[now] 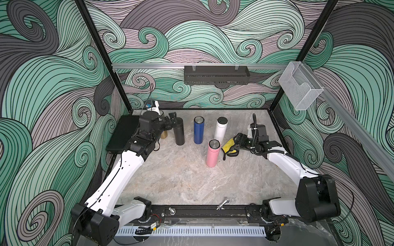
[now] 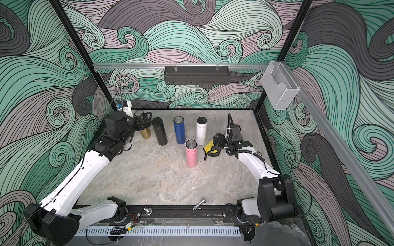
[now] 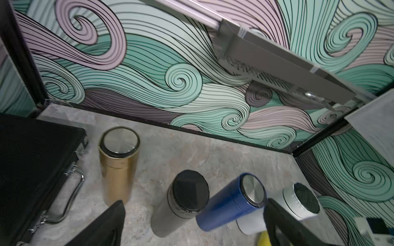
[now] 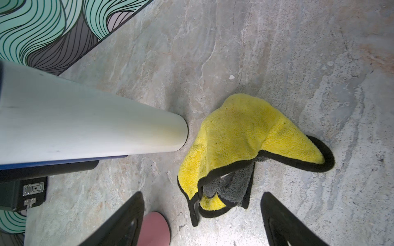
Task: Wipe the surface of the thermos
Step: Pick up the cleaning item at the center of the board.
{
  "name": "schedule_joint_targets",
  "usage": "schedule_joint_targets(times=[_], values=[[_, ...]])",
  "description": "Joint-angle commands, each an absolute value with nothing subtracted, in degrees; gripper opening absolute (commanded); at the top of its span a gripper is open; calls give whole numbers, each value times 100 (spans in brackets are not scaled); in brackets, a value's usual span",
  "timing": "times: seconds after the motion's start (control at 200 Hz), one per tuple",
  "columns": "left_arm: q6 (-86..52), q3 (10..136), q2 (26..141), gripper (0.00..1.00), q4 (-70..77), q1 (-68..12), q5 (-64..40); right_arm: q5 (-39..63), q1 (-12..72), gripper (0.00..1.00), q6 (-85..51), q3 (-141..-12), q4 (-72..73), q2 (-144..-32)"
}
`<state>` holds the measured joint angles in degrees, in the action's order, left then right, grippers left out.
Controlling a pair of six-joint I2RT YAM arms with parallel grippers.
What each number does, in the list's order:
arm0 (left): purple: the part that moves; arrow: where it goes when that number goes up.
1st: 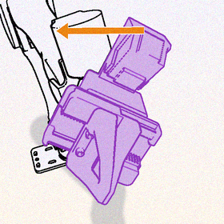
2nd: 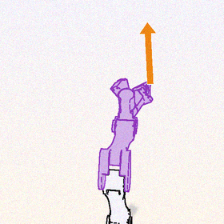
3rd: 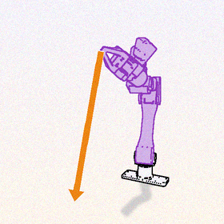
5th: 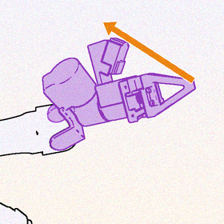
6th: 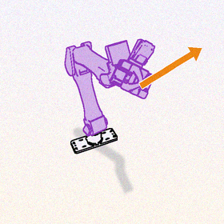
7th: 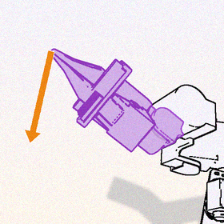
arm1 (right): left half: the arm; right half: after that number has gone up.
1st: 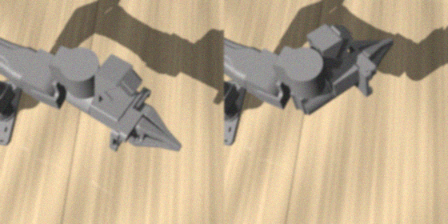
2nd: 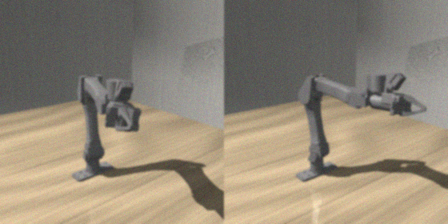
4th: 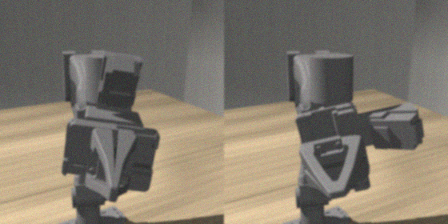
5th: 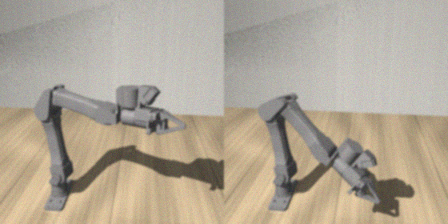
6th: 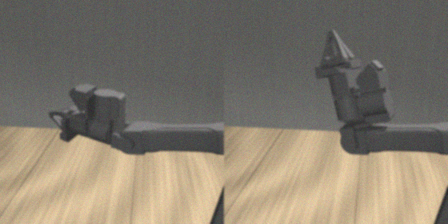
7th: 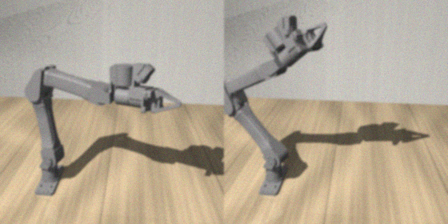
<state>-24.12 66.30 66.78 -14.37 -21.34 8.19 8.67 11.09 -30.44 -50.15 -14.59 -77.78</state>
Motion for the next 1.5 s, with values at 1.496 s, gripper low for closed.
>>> schedule_joint_targets(times=[1.496], values=[[-1841,6391,8971,98,246,-5717,2051,1430,723,84,-2940,-4247,-1644,-6843]])
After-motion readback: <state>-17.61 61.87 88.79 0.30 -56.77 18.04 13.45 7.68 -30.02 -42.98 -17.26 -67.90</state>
